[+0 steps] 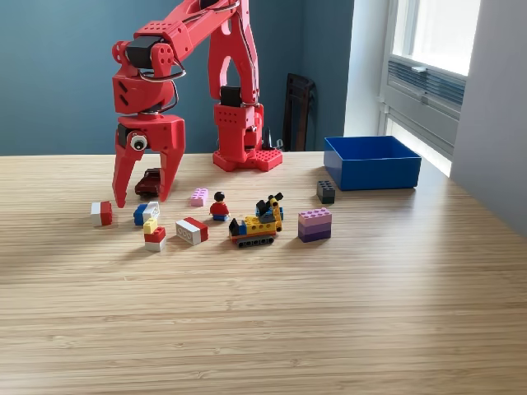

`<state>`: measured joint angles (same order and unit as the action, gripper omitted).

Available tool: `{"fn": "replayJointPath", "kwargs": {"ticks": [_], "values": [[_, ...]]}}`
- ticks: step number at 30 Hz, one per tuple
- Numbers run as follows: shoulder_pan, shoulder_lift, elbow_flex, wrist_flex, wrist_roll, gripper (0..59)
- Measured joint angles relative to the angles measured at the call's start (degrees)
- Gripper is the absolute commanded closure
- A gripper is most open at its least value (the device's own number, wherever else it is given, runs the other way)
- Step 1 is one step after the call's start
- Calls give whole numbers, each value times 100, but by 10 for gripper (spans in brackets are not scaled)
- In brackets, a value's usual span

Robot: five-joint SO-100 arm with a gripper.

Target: Grasp a lego block and put it in the bin.

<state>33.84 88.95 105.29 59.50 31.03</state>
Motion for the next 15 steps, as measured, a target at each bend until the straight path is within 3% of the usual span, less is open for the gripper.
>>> {"fn": "replayJointPath", "kwargs": {"ticks": [15], "values": [[0, 0, 0, -211, 9, 323]]}}
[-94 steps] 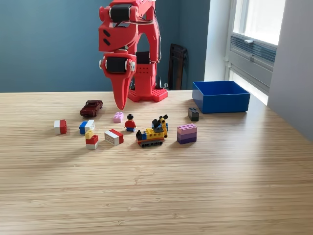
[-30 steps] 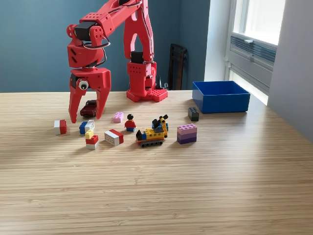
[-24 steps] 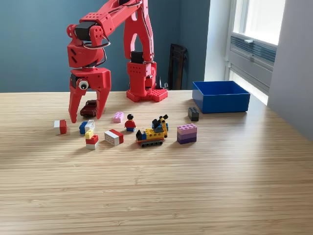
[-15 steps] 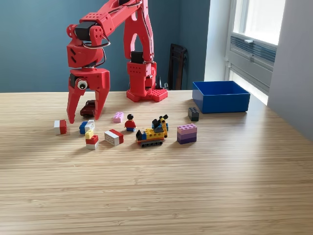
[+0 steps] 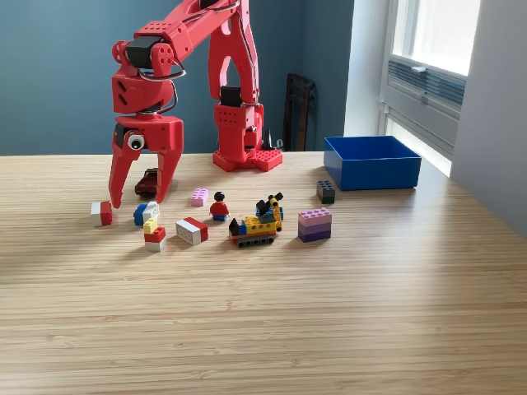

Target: Grasp a lego block and put it in the bin.

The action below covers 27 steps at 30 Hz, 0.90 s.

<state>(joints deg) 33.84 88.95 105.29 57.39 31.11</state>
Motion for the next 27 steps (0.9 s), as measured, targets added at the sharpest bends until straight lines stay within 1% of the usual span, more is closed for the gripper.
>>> {"fn": "replayJointPath", "kwargs": {"ticks": [2, 7, 9, 11, 12, 14, 17, 19, 26, 27], "values": [[0, -53, -9, -18, 0, 322], [0, -536, -193, 18, 0, 329], [0, -668, -264, 97, 0, 339], [0, -809, -387, 246, 0, 363], [0, -879, -439, 255, 0, 388], [0, -958, -527, 290, 0, 456], [0, -1011, -598, 316, 9, 527], [0, -1011, -615, 334, 9, 585], [0, -1011, -615, 334, 70, 585], [0, -1011, -615, 334, 0, 585]]}}
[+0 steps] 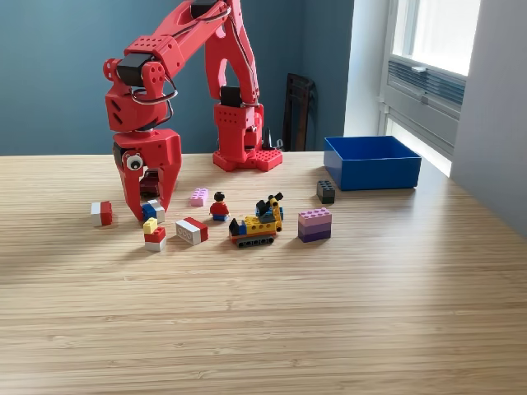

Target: Grasp a lego block and put it in the bin.

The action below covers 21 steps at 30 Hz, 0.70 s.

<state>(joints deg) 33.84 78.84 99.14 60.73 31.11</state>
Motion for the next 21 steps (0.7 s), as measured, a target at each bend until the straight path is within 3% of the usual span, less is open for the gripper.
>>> {"fn": "replayJointPath", "kwargs": {"ticks": [13, 21], "values": [[-9, 44, -176, 255, -703, 585], [-773, 1020, -668, 879, -1116, 585]]}}
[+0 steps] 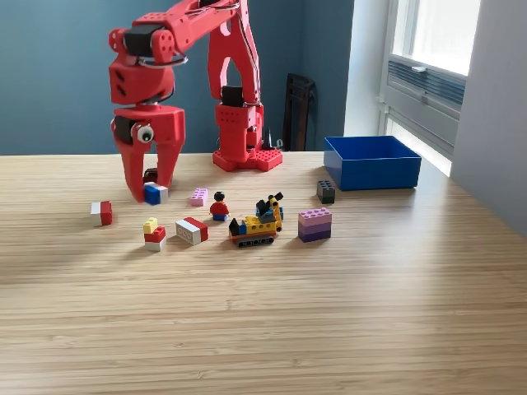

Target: Grasp a lego block and put it in the bin.

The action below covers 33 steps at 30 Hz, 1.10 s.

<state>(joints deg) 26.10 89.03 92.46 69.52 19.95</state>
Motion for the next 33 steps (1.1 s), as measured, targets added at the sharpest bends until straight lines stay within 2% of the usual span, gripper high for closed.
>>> {"fn": "replayJointPath", "kwargs": {"ticks": [5, 10, 23, 33], "values": [[-1116, 457, -123, 536, -246, 585], [-2435, 501, -114, 923, -290, 585], [-5643, 501, 26, 1433, -308, 585], [-7585, 501, 62, 1819, -694, 585]]}}
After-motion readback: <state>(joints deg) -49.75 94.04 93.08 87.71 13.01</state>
